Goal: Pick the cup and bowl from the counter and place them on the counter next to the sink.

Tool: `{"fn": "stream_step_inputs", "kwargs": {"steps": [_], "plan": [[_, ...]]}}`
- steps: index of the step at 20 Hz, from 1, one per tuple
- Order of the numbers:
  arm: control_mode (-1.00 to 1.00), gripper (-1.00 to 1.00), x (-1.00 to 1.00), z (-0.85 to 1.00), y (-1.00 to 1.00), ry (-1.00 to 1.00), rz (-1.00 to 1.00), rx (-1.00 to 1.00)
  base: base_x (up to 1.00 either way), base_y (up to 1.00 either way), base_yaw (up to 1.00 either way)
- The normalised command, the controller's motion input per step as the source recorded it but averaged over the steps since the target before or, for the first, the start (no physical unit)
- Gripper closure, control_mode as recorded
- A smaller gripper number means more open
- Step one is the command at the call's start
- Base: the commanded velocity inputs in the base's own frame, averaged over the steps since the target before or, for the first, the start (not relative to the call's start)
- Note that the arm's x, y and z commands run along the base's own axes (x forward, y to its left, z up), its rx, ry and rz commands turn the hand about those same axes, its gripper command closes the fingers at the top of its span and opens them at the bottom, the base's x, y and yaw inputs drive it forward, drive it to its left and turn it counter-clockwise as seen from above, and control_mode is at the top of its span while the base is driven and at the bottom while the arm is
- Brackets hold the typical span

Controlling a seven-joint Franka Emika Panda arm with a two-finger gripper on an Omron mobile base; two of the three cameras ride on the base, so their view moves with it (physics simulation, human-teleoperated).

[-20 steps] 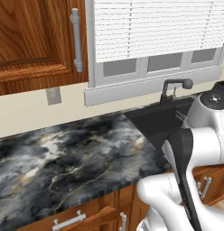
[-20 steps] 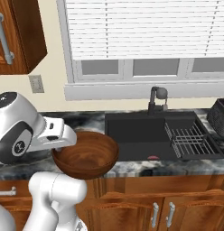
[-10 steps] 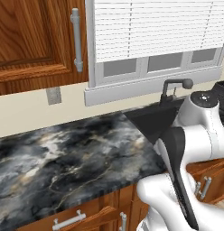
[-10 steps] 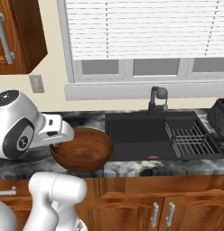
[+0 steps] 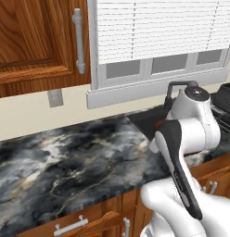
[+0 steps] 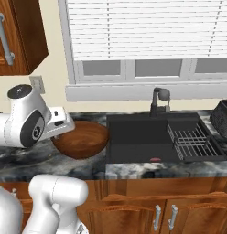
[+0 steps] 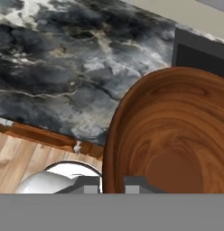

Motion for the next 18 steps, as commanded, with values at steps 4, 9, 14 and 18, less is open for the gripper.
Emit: {"fn": "stream_step_inputs", "kwargs": {"steps": [4,9,14,18], "plan": [[-1.00,1.00,0.80,-0.18,0.00,0.00,0.00,-0.06,0.00,0.00,0.00],[-1.00,1.00,0.96,-0.27,0.17,0.00,0.00,-0.07,0.00,0.00,0.00],[-1.00,1.00,0.75,-0.29,0.36,0.00,0.00,-0.02,0.00,0.00,0.00],[-1.00,1.00,0.48,-0.29,0.37,0.03,0.00,0.00,0.00,0.00,0.00]]}}
